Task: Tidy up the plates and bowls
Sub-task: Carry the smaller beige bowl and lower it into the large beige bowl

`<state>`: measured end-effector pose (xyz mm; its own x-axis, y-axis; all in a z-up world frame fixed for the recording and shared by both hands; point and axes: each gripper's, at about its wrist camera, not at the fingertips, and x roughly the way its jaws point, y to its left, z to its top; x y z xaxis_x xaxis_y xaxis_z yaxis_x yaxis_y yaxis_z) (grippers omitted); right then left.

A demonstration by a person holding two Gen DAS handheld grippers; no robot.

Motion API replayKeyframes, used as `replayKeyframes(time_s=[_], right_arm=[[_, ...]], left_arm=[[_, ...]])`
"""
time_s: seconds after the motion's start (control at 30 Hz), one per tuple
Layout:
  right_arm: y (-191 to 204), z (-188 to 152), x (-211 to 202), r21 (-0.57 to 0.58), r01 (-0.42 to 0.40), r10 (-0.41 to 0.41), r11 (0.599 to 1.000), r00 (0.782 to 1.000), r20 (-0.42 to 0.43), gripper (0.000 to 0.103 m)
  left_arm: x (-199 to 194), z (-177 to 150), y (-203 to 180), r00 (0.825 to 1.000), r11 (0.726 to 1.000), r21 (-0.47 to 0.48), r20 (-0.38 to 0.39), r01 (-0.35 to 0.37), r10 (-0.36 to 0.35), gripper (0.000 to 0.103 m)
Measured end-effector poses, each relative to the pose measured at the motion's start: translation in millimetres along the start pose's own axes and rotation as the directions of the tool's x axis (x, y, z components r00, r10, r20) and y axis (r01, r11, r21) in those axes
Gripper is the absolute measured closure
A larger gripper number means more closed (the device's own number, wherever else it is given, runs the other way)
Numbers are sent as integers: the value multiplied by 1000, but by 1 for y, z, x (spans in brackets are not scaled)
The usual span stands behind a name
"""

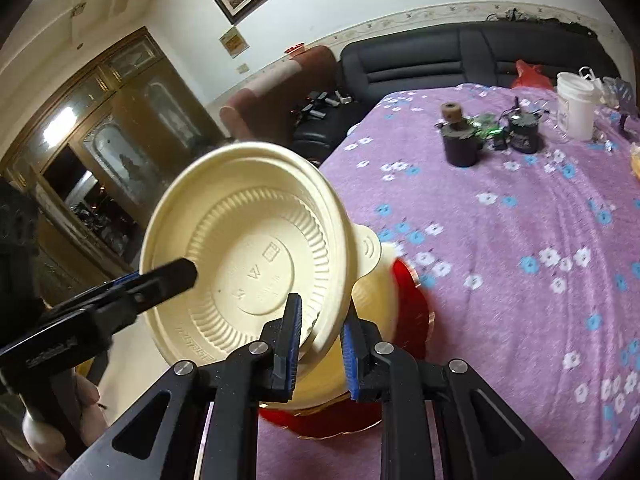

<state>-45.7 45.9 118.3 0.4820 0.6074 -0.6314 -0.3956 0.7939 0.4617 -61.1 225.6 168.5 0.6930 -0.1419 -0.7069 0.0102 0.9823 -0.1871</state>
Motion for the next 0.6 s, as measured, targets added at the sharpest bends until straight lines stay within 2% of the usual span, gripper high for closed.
replayKeyframes(time_s=[0.13, 0.33, 0.6], right_arm=[[7, -5, 2, -17, -5, 5, 1000, 1000, 4, 82], [11, -6, 7, -35, 8, -8, 999, 1000, 11, 82], [10, -6, 13, -37, 24, -23, 999, 1000, 13, 82]], left_arm=[[-14, -11, -5, 995, 998, -2, 70, -67, 67, 58], [-16, -19, -9, 984, 989, 18, 108, -146, 143, 58], [-4, -19, -3, 984, 988, 19, 93, -154, 152, 58]])
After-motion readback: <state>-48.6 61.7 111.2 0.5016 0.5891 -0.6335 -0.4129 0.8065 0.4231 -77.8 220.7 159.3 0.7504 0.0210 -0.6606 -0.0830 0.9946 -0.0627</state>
